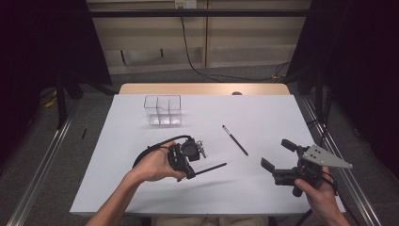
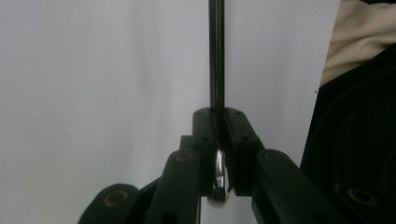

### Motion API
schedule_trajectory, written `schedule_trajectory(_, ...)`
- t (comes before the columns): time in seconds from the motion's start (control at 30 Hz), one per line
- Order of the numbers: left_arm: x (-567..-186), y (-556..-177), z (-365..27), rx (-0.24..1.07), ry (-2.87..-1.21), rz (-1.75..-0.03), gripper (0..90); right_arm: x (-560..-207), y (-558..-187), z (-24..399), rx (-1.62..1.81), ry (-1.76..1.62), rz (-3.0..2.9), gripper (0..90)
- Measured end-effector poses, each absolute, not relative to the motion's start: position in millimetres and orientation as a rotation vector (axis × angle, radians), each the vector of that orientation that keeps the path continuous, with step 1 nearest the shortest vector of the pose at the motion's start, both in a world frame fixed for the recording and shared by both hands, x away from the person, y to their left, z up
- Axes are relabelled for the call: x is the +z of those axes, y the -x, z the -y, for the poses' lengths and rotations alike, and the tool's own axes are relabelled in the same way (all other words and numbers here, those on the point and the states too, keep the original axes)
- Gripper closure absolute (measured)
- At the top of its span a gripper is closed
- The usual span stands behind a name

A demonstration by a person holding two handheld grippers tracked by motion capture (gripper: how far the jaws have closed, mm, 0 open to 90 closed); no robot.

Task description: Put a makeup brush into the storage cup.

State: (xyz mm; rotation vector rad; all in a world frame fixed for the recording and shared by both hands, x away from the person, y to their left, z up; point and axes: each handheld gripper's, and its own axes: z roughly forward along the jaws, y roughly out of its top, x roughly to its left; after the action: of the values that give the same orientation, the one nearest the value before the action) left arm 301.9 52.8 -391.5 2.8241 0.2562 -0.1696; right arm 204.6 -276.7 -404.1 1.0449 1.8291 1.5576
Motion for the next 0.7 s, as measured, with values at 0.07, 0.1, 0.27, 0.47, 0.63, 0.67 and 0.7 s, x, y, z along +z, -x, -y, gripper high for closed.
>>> schedule_trajectory(0.07, -391.9, -302.3, -53.4, -0.166, -2.825, -0.254, 83.8, -400.1, -207.6, 273.2, 1.578, -1.006, -1.871, 0.0)
schedule_trajectory(0.1, -391.9, -302.3, -53.4, -0.166, -2.825, -0.254, 83.8, -398.4, -209.3, 271.0, 1.575, -0.984, -1.892, 0.0)
schedule_trajectory(0.27, -392.3, -302.3, -53.9, -0.179, -2.832, -0.251, 83.8, -393.4, -218.4, 260.6, 1.562, -0.914, -2.009, 3.1)
schedule_trajectory(0.47, -392.5, -302.4, -53.9, -0.183, -2.831, -0.248, 83.7, -384.6, -236.6, 241.6, 1.540, -0.814, -2.229, 9.5)
schedule_trajectory(0.63, -393.5, -303.0, -53.8, -0.190, -2.845, -0.231, 83.7, -380.7, -248.9, 226.2, 1.538, -0.756, -2.322, 6.0)
schedule_trajectory(0.67, -393.5, -303.0, -53.8, -0.190, -2.845, -0.231, 83.7, -379.9, -250.9, 222.8, 1.535, -0.737, -2.355, 7.5)
schedule_trajectory(0.7, -394.5, -302.3, -53.7, -0.194, -2.838, -0.243, 83.7, -379.3, -252.8, 219.6, 1.527, -0.714, -2.385, 8.0)
